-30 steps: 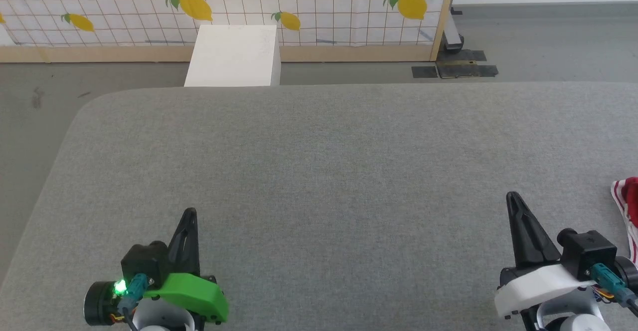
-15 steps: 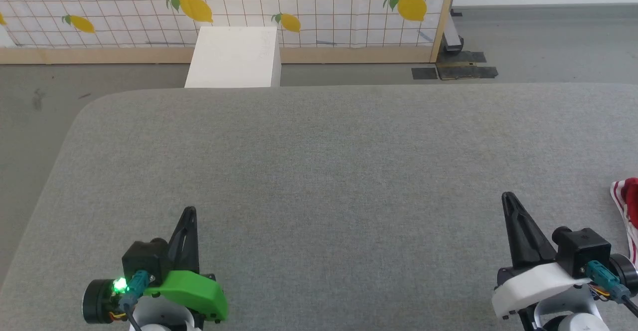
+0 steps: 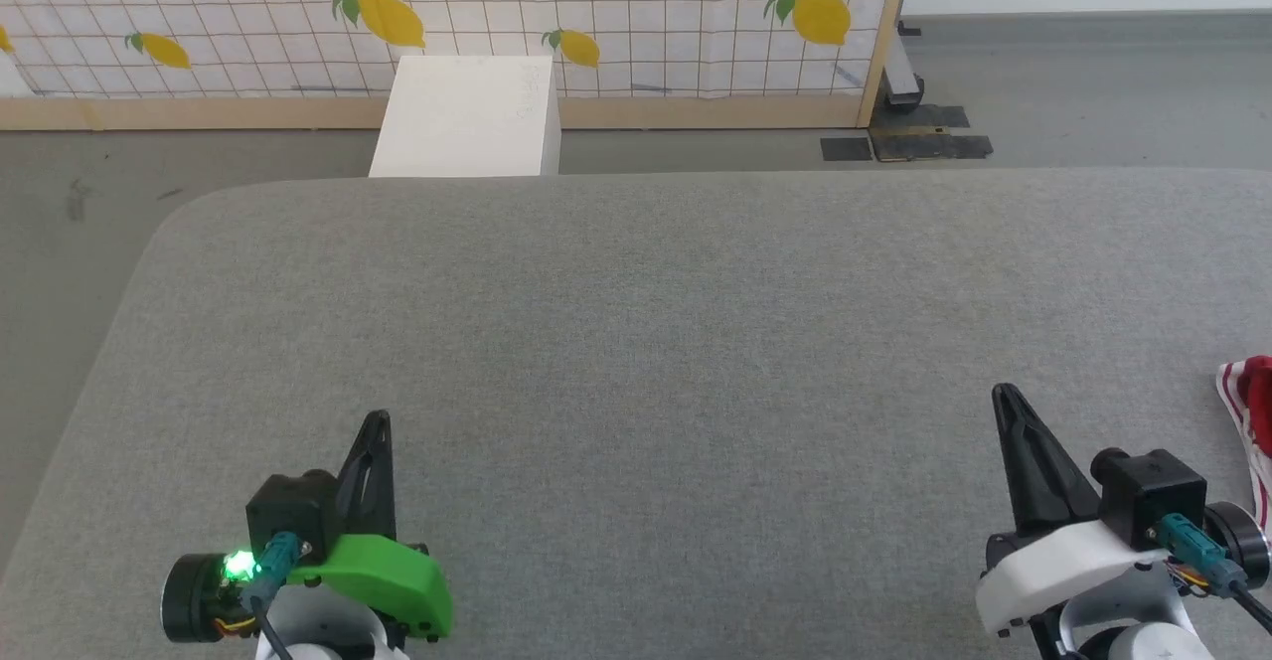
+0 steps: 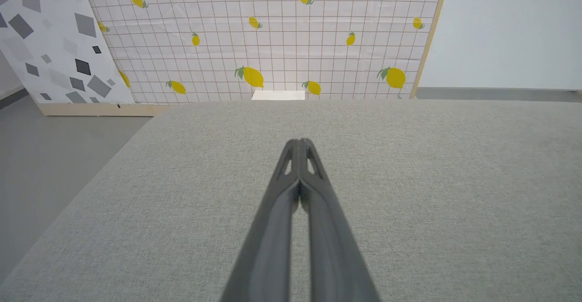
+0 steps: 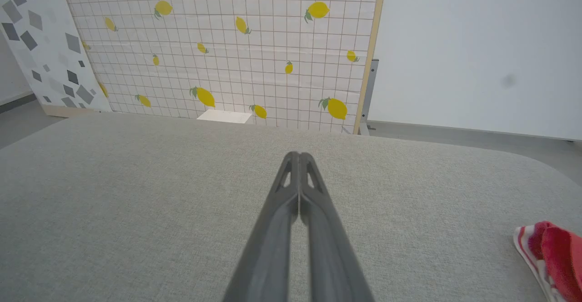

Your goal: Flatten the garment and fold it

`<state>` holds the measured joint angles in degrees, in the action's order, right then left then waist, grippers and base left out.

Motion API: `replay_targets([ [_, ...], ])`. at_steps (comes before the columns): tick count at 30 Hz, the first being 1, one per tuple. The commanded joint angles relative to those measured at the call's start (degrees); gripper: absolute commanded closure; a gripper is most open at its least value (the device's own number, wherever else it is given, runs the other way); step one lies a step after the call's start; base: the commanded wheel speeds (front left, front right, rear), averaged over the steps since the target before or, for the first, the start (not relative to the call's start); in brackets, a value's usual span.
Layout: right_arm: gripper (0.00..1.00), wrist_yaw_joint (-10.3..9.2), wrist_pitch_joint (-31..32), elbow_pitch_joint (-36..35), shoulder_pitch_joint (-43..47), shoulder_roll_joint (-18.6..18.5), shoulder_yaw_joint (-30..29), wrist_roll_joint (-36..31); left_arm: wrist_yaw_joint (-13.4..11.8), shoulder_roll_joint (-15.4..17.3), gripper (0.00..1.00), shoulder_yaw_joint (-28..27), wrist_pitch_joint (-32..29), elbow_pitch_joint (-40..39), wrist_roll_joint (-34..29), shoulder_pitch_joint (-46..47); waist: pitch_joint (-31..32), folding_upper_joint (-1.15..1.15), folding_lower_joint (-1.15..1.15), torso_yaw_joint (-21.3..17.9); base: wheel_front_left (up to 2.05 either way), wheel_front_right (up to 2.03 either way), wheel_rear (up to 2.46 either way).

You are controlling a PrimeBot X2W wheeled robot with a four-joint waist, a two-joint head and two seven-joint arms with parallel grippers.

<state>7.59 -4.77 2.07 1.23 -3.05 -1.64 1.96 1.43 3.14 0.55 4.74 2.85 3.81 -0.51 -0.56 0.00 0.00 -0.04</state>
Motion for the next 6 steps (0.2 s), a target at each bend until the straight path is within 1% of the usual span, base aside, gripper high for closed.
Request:
replay_targets([
  [1,1.0,-0.07,0.4,-0.5,-0.8,0.1,0.2,-0.4,-0.4,-0.2,1.0,-0.3,-0.3,-0.4,-0.9,0.4,0.0,0.0,0.0,0.0,0.0,0.0,0.0],
  [6,1.0,-0.07,1.0,-0.7,-0.9,0.1,0.4,-0.6,-0.6,-0.2,1.0,-0.3,-0.9,-0.7,-1.3,0.4,0.1,0.0,0.0,0.0,0.0,0.0,0.0],
])
